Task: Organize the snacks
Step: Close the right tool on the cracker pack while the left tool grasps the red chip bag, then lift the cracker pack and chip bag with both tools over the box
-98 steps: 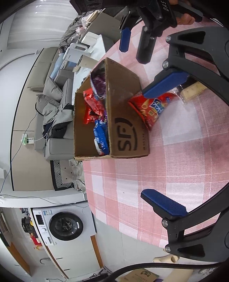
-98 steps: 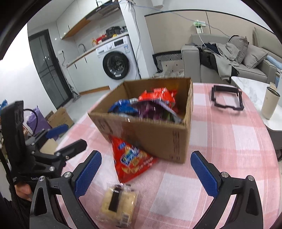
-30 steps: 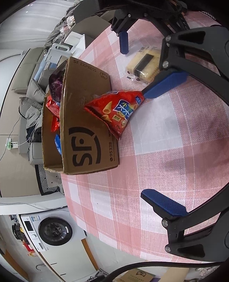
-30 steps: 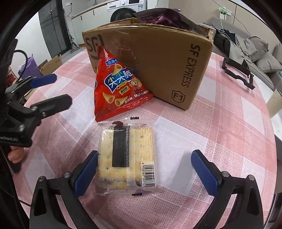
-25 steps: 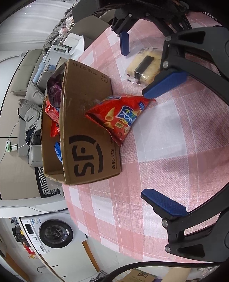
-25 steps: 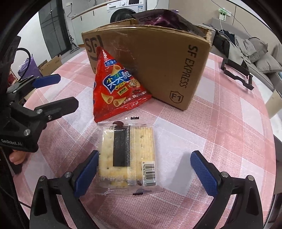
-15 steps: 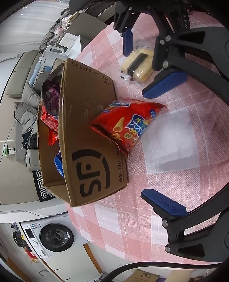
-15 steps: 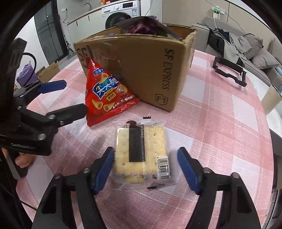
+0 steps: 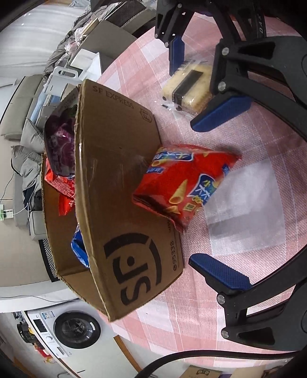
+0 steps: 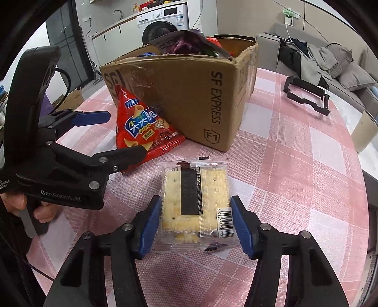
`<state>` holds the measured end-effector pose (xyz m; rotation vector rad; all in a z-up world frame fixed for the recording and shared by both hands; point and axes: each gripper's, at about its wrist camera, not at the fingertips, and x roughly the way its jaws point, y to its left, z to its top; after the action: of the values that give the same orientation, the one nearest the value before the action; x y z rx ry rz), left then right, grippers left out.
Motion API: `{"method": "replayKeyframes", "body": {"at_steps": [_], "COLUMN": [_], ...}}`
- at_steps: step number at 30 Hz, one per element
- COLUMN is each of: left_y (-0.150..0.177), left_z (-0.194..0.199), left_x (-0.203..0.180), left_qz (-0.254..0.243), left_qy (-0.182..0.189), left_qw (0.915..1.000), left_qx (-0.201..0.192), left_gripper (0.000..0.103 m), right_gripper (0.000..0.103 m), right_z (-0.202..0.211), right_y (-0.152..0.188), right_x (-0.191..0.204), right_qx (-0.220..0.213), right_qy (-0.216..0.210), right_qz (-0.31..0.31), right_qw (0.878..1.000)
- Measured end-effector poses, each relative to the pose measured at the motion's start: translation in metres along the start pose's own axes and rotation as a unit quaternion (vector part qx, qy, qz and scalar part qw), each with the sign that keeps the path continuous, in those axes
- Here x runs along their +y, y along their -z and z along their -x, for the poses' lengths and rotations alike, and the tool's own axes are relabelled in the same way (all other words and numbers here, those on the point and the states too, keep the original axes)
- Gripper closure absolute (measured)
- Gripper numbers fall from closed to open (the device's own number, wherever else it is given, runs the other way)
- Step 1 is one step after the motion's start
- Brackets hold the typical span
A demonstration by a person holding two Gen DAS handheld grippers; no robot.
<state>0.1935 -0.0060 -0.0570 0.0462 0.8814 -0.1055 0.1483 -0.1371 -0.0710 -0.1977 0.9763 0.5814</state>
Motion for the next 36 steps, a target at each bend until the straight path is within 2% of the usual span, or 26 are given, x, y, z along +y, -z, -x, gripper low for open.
{"method": "replayKeyframes", "body": {"at_steps": [4,8,11,12,17,28,36], "left_y": [-0.01,-0.016,-0.02,-0.021,-0.023,-0.019,-0.002], "left_z": [-0.008,-0.02,-0.029,-0.031,-0.037,-0.027,-0.01], "left_x": [-0.004,-0.009,-0.01,-0.01,-0.012,-0.02,-0.021], "left_qz": [0.001,-0.002,0.004,0.004,-0.002,-0.021,-0.022], "left_qy": [0.011,0.002,0.012,0.015,0.023,0.04,0.051], "left_qw": [0.9999,0.9999,0.9996,0.9995,0.9994,0.9989,0.9984], "left_qx": [0.006,0.012,0.025,0.027,0.025,0.006,-0.005], "left_gripper": [0.001,0.005,0.016,0.022,0.03,0.06,0.063], "right_gripper": [0.043,0.043,0.043,0.043,0.043,0.043,0.043], "right_z": [0.0,0.001,0.0,0.0,0.0,-0.001,0.0], "right_y": [0.0,0.001,0.0,0.0,0.001,0.001,0.0], "right_x": [-0.004,-0.004,-0.007,-0.008,-0.008,-0.009,-0.006], "right_qx": [-0.001,-0.001,-0.001,-0.001,-0.002,-0.002,-0.004], "right_qy": [0.0,-0.001,-0.002,-0.003,-0.004,-0.004,-0.008], "right_qz": [-0.007,-0.009,-0.011,-0.012,-0.012,-0.011,-0.009], "right_qw": [1.0,1.0,1.0,1.0,1.0,1.0,1.0]}}
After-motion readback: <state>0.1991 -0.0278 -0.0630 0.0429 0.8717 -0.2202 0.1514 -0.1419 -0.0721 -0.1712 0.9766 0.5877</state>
